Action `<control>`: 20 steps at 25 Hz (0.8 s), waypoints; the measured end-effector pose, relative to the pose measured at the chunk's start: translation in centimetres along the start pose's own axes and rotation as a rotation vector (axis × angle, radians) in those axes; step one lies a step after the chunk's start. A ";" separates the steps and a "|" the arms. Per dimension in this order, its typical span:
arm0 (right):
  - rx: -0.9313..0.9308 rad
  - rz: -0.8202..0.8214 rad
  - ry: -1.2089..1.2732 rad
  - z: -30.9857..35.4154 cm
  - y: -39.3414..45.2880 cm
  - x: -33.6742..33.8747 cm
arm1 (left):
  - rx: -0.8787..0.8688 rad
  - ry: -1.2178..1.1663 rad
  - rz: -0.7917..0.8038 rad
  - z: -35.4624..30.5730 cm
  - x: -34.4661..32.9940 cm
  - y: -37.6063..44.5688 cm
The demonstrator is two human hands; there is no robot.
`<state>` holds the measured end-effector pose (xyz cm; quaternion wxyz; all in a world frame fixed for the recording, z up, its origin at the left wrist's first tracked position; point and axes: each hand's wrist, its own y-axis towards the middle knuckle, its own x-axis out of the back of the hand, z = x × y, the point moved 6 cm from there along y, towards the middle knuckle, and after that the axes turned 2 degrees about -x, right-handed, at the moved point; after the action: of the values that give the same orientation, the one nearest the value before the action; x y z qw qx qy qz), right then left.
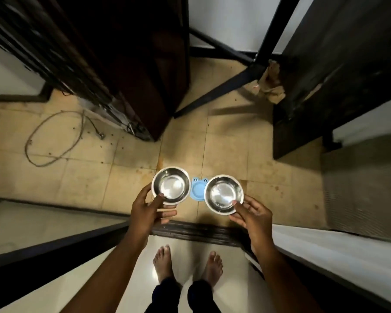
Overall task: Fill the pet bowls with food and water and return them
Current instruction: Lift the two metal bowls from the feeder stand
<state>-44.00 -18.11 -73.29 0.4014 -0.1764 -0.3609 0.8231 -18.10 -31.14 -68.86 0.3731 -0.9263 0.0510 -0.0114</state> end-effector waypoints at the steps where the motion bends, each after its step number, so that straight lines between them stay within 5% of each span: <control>1: 0.014 0.013 0.017 1.6 -3.0 0.3 | -0.031 -0.012 -0.003 -2.1 0.5 -2.8; 9: 0.112 -0.030 0.063 4.4 -19.9 3.7 | -0.139 0.051 0.126 -6.9 3.6 -17.4; 20: 0.184 -0.252 0.219 -6.0 -36.4 5.6 | -0.240 0.245 0.405 -6.9 12.1 -25.7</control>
<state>-24.55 4.23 -50.58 0.5526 -0.1811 -0.2576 0.7717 -4.29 -18.75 -46.24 0.2465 -0.9264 0.2812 -0.0426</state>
